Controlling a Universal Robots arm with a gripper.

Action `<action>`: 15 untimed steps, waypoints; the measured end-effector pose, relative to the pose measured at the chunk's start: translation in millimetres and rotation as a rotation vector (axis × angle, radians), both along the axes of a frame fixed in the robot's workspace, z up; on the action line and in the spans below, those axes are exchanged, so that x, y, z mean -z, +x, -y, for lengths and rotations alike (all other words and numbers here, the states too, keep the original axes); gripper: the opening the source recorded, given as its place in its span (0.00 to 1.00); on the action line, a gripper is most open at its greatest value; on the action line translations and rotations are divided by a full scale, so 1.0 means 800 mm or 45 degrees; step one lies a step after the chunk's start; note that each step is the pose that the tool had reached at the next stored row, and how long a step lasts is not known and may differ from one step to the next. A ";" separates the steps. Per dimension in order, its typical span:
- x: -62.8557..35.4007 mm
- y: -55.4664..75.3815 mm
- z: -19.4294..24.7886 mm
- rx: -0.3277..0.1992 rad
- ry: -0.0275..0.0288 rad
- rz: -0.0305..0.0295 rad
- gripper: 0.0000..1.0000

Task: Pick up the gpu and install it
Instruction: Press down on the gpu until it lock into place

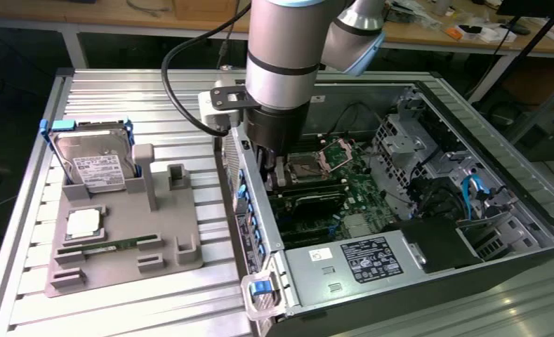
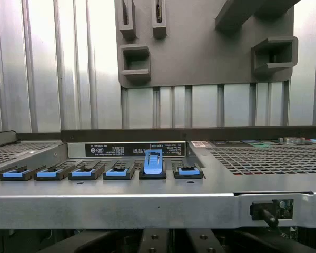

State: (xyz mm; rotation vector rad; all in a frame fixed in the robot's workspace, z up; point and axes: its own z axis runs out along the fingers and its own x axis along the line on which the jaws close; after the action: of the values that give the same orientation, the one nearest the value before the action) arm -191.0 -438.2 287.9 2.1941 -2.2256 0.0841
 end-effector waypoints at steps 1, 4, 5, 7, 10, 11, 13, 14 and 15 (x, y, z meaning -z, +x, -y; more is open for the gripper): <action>-0.001 0.000 -0.0001 0.000 -0.0020 -0.0006 0.11; -0.007 0.000 -0.0005 0.000 -0.0047 -0.0007 0.11; -0.009 0.000 -0.0006 0.000 -0.0057 -0.0008 0.11; -0.012 0.000 -0.0007 0.000 -0.0069 -0.0008 0.11; -0.016 0.002 -0.0007 0.000 -0.0085 -0.0006 0.11; -0.017 0.002 -0.0007 0.000 -0.0091 -0.0006 0.11; -0.018 0.003 -0.0008 0.000 -0.0107 -0.0005 0.11; -0.019 0.004 -0.0008 0.000 -0.0111 -0.0005 0.11; -0.019 0.005 -0.0007 0.000 -0.0114 -0.0010 0.11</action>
State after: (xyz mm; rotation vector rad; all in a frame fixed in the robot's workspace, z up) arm -186.8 -437.6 303.0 2.1895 -2.2202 0.0930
